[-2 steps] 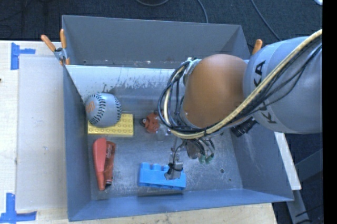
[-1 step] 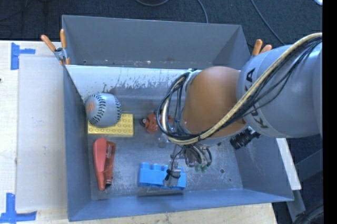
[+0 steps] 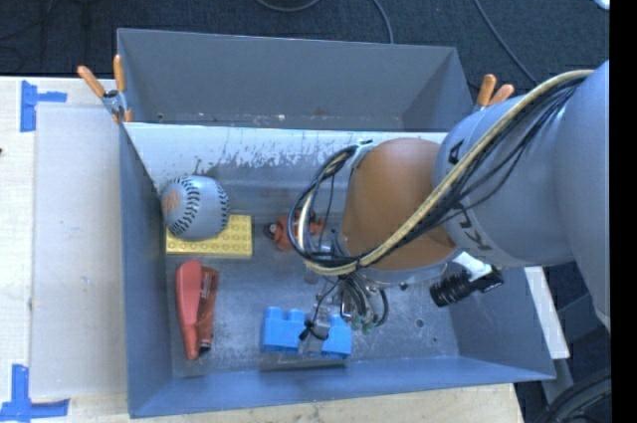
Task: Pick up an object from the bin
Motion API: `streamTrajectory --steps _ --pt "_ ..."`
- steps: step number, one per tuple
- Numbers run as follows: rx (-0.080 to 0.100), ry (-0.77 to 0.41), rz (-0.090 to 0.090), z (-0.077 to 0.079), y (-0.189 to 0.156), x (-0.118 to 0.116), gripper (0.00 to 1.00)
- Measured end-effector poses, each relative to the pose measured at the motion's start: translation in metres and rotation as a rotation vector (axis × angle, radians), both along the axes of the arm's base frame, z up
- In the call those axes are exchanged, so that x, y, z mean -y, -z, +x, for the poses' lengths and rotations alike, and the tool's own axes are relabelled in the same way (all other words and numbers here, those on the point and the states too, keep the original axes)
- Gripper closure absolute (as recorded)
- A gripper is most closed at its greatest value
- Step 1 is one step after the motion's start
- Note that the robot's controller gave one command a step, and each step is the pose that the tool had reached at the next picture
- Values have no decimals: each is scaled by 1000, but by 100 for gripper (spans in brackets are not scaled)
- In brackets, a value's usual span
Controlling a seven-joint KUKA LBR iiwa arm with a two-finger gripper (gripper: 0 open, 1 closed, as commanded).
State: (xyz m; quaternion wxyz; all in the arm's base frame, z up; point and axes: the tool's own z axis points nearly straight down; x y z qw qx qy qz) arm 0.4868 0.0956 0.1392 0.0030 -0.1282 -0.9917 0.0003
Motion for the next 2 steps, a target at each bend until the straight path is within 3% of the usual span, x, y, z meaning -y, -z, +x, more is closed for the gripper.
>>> streamTrajectory --steps 1,2 --pt "-1 -163 0 5 26 -8 0" --pt "6 -439 3 -13 69 2 100"
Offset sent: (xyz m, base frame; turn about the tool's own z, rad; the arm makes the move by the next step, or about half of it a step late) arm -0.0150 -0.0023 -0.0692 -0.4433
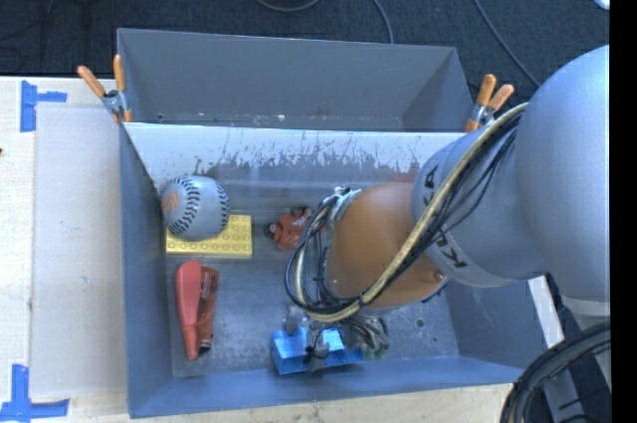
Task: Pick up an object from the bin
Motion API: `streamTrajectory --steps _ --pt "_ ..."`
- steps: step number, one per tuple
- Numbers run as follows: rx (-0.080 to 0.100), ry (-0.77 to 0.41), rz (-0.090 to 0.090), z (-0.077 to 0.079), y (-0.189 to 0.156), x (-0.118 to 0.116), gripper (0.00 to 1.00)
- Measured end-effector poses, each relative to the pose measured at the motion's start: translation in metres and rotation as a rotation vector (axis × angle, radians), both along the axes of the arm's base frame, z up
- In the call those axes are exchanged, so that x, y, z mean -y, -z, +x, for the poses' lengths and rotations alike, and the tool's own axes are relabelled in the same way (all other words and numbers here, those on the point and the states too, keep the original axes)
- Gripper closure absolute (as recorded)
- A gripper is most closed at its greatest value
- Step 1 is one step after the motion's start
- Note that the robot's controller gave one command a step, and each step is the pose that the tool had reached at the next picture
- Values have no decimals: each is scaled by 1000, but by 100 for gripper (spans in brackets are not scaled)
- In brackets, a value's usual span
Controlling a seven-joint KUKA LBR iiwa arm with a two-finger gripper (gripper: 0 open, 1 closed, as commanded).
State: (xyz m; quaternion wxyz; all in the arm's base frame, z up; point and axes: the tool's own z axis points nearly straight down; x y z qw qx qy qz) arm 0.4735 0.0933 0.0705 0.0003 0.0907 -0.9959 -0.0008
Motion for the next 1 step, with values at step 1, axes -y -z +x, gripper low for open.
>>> streamTrajectory --steps 1 --pt "0 1 0 0 0 0 100"
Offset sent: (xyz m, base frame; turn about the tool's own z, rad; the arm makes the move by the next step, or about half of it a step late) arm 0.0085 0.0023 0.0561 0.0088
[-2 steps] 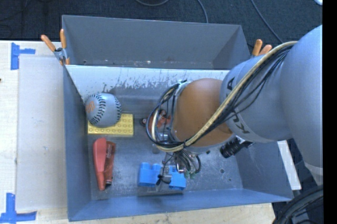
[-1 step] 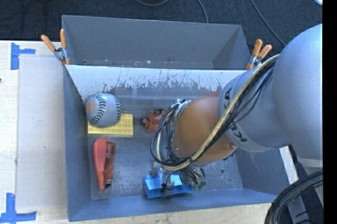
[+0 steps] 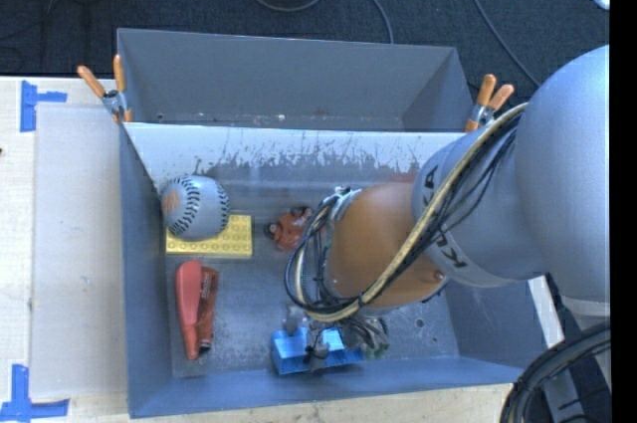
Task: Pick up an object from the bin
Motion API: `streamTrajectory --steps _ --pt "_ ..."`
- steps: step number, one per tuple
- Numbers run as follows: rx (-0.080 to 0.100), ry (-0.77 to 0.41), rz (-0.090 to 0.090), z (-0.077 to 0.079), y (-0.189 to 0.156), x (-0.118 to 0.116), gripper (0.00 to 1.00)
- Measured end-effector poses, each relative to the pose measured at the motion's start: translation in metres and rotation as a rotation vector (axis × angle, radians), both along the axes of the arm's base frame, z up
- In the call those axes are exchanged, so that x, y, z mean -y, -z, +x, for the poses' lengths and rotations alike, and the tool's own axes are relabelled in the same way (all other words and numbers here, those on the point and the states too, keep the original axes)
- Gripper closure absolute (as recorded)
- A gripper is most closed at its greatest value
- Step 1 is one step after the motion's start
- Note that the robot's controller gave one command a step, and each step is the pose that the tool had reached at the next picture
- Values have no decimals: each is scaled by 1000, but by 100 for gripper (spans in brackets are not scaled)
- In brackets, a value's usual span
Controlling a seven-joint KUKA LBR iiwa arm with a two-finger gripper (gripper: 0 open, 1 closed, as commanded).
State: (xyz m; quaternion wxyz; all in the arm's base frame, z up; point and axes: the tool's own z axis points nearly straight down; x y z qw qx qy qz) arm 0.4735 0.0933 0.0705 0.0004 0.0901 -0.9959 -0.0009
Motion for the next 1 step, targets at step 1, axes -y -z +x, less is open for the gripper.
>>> streamTrajectory --steps 1 --pt "-8 7 -2 4 -36 -2 100"
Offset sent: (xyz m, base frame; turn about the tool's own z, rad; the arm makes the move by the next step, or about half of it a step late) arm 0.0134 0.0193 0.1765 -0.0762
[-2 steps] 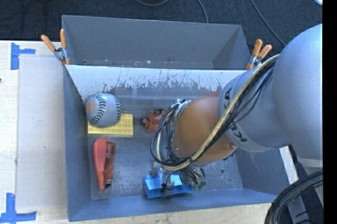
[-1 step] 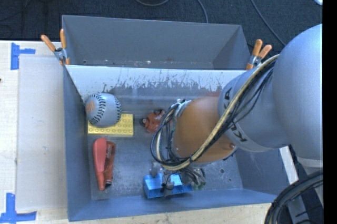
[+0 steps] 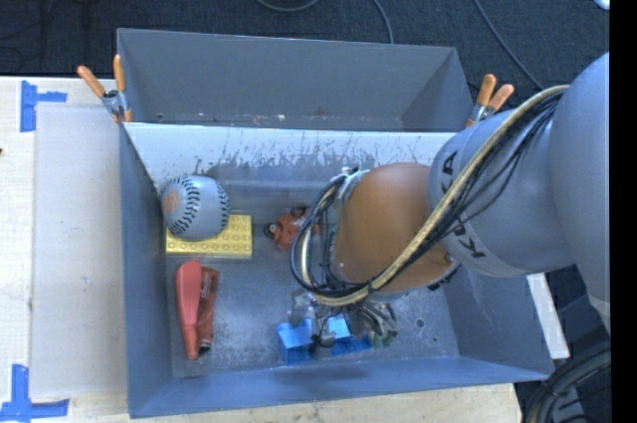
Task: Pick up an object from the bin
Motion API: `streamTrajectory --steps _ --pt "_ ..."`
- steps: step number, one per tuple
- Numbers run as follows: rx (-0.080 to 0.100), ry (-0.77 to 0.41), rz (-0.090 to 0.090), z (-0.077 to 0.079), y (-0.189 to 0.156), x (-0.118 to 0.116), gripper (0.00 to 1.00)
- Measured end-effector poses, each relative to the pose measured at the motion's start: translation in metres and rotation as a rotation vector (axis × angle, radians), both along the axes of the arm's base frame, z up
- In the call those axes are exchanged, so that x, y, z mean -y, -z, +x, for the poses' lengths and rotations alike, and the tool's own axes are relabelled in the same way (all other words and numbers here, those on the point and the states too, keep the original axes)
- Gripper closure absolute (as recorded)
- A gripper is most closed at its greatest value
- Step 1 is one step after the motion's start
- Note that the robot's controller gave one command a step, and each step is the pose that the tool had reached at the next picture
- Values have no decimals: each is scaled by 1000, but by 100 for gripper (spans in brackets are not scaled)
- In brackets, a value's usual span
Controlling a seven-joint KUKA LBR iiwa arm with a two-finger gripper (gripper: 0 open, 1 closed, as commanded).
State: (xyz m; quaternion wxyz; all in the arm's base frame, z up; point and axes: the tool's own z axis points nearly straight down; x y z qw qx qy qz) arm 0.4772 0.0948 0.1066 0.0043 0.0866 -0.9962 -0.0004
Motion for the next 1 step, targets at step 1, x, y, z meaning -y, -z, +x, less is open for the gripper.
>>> streamTrajectory --steps 1 --pt "0 0 0 1 -12 -1 100"
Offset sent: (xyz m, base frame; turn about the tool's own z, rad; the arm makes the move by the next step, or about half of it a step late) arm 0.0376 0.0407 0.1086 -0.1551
